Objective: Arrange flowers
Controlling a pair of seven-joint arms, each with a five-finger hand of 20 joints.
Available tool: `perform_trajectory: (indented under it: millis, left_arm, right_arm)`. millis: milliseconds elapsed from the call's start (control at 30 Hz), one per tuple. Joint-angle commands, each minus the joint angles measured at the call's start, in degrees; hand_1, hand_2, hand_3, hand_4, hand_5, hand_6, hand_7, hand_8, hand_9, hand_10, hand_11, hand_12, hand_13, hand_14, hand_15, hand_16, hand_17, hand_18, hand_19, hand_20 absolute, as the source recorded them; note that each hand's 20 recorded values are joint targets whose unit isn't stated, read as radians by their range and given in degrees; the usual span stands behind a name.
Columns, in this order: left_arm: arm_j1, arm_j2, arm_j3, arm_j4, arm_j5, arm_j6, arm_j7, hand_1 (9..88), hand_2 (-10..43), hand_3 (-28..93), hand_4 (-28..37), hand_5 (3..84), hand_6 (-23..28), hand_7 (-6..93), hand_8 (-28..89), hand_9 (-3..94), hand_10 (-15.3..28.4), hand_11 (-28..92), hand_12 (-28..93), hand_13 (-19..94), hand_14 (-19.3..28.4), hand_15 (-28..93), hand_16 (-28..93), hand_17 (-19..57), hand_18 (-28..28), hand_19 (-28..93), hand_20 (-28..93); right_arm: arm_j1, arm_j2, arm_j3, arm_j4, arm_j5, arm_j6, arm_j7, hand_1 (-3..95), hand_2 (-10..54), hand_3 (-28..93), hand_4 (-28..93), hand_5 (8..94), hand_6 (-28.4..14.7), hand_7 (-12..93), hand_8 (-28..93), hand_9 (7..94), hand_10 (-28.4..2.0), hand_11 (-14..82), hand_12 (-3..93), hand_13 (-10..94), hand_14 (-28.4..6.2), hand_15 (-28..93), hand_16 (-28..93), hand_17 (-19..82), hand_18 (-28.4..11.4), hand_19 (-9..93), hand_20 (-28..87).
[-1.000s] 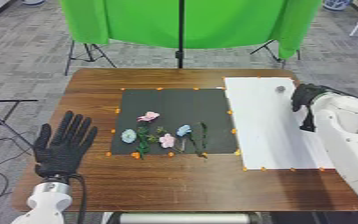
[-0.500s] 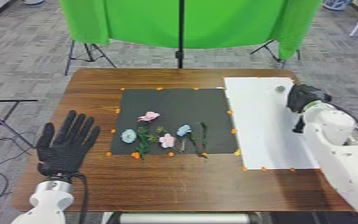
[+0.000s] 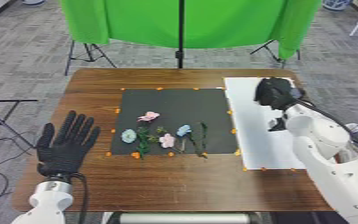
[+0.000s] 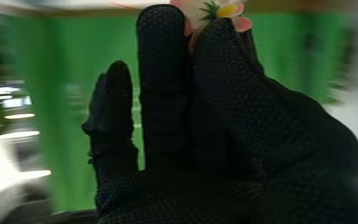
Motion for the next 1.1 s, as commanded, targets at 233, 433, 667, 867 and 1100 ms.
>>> perform_trajectory:
  millis: [233,433,667,867,1100]
  left_arm:
    - [-0.5,0.0,0.65,0.61,0.04,-0.35,-1.59,24.8,13.5,77,-28.3,43.5,9.5,9.1,-9,36.3,14.8,17,9,26,15.5,29,-6,-8.0,13.1,32,11]
    - [-0.1,-0.05,0.31,0.56,0.0,-0.18,-1.34,24.8,13.5,77,-28.3,43.5,9.5,9.2,-9,36.4,14.9,17,9,26,15.5,29,-6,-7.9,13.1,32,11]
    - [-0.3,-0.27,0.49,0.8,-0.18,-0.33,-1.96,24.8,13.3,77,-28.3,43.6,9.5,9.3,-9,36.4,14.9,17,9,26,15.6,30,-6,-7.9,13.1,32,11]
    - [-0.8,-0.27,0.68,1.06,-0.19,-0.15,-2.26,24.8,13.3,77,-28.3,43.6,9.5,9.2,-9,36.4,14.9,17,9,26,15.6,29,-6,-7.9,13.1,32,11]
    - [-0.8,-0.46,0.72,1.15,-0.96,-0.17,-2.34,24.8,13.2,77,-28.3,43.5,9.5,9.3,-9,36.4,14.9,17,9,26,15.7,29,-6,-7.9,13.1,32,11]
  right_arm:
    - [2.3,-7.9,-12.0,-4.9,-3.6,-4.9,-7.1,64.6,-9.5,70,-28,72.9,2.3,24,-4,83.0,-8.7,7.6,36.0,70,-4.2,31,41,30,-18.2,79,38]
    - [1.2,-8.7,-13.1,-4.6,-3.8,-7.1,-7.4,64.4,-9.5,70,-28,72.8,2.2,24,-4,82.9,-8.7,7.6,35.8,70,-4.3,31,41,30,-18.2,79,38]
    - [1.4,-10.3,-15.0,-4.4,-4.7,-6.9,-7.3,64.0,-9.5,71,-28,72.5,2.1,24,-5,82.7,-8.7,7.5,35.3,70,-4.4,31,41,30,-18.3,79,39]
    - [1.3,-11.5,-16.0,-4.3,-4.8,-6.8,-6.9,64.0,-9.5,70,-28,71.9,1.8,24,-5,82.2,-9.0,7.1,34.8,69,-4.3,31,41,31,-18.3,80,39]
    - [0.3,-11.4,-15.9,-4.8,-6.1,-8.2,-6.9,63.4,-9.5,70,-28,70.4,2.0,21,-6,80.9,-9.2,6.0,33.0,68,-4.7,32,40,30,-18.6,81,39]
